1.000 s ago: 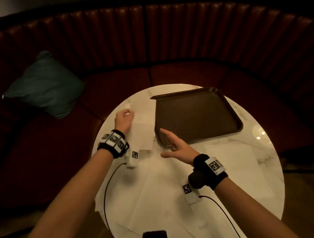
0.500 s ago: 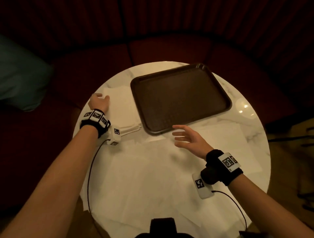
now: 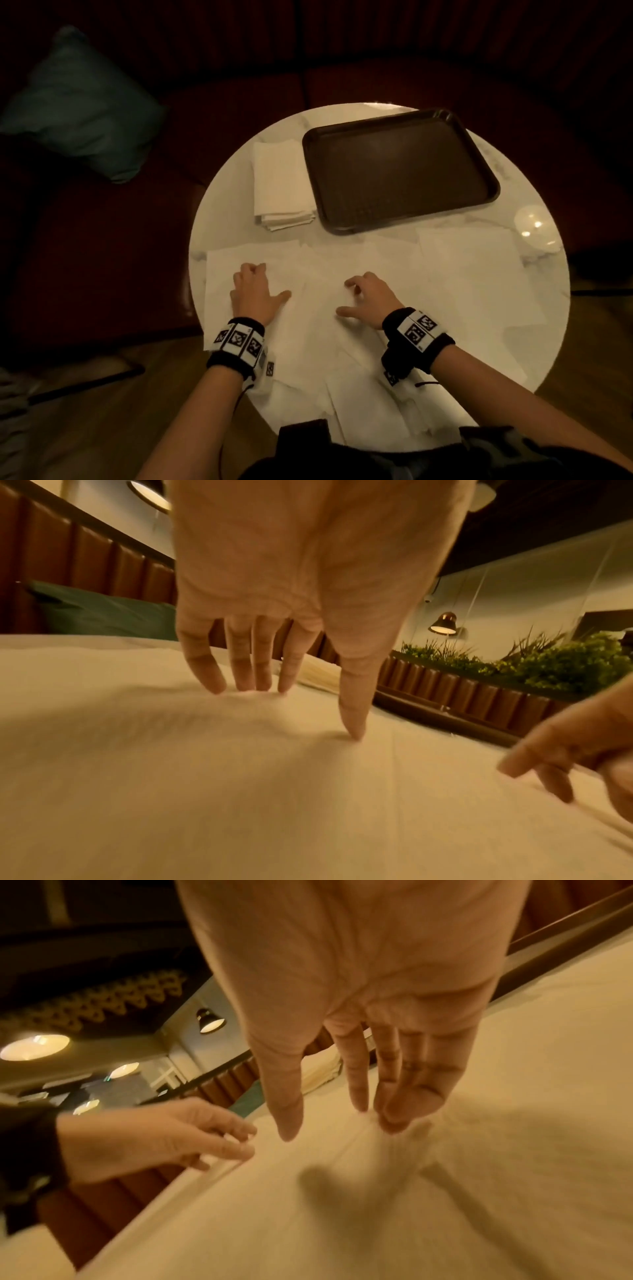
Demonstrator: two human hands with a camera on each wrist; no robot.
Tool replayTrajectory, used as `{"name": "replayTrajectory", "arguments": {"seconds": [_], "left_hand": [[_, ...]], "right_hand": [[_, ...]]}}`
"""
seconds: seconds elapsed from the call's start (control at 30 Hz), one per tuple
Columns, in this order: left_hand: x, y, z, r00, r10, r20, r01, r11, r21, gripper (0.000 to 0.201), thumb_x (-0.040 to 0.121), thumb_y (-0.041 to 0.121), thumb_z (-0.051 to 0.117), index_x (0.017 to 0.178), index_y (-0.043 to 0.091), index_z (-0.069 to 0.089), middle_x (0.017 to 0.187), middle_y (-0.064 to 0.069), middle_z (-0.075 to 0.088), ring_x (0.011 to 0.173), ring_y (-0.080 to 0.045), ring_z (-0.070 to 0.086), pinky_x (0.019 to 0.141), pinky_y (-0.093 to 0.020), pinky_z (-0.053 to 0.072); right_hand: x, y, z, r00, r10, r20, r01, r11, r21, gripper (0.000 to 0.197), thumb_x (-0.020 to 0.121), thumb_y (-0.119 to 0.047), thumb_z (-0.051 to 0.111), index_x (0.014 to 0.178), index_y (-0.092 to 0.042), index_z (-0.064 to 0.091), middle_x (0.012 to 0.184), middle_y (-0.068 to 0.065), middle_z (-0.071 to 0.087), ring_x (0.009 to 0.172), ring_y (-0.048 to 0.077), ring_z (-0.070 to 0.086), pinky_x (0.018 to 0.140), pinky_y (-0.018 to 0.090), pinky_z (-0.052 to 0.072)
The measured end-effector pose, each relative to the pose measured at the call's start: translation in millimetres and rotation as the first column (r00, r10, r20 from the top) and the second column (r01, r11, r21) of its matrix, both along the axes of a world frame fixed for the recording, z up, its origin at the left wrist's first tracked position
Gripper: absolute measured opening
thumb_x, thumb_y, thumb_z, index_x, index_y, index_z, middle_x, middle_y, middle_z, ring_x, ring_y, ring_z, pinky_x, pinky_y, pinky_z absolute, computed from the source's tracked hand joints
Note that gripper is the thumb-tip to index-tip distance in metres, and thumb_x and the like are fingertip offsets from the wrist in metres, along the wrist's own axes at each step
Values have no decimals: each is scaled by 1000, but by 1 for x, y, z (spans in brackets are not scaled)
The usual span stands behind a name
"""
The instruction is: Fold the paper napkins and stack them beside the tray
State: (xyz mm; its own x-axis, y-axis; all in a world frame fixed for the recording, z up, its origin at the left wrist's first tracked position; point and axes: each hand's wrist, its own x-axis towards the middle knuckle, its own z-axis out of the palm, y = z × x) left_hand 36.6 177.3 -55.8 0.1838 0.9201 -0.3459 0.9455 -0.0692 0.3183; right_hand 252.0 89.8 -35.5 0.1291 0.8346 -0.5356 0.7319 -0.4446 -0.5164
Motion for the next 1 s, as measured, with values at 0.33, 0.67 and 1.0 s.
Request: {"name": "replayTrajectory", "arguments": {"seconds": [0.33,0.67,1.0], "left_hand": [[5,5,1,976,206,-72,-207,978,-14,91,65,51,83,131,9,37,132,-14,38,122,-34,38,94,-47,42],[-2,-10,10,961,198,191,-205,979,17,46,68,52,79,95,27,51,115,0,45,113,-22,41,94,-40,38],[13,17,79,531,458,713,-101,870,-483,128,35,86,72,143,33,30,137,-5,53,123,-22,51,103,-43,38]], "right_hand": [[-15,6,-5,988,-6,156,6,1000,3,53,70,-48,76,107,-18,53,107,-2,37,90,22,53,78,33,48],[-28,-4,18,764,-330,-554,389,921,-11,4,81,-4,69,84,-6,67,84,15,68,71,18,62,58,25,53],[-6,41,119,63,-439,-896,506,788,-350,41,84,-20,52,118,1,63,118,26,64,98,36,63,87,42,50]]}}
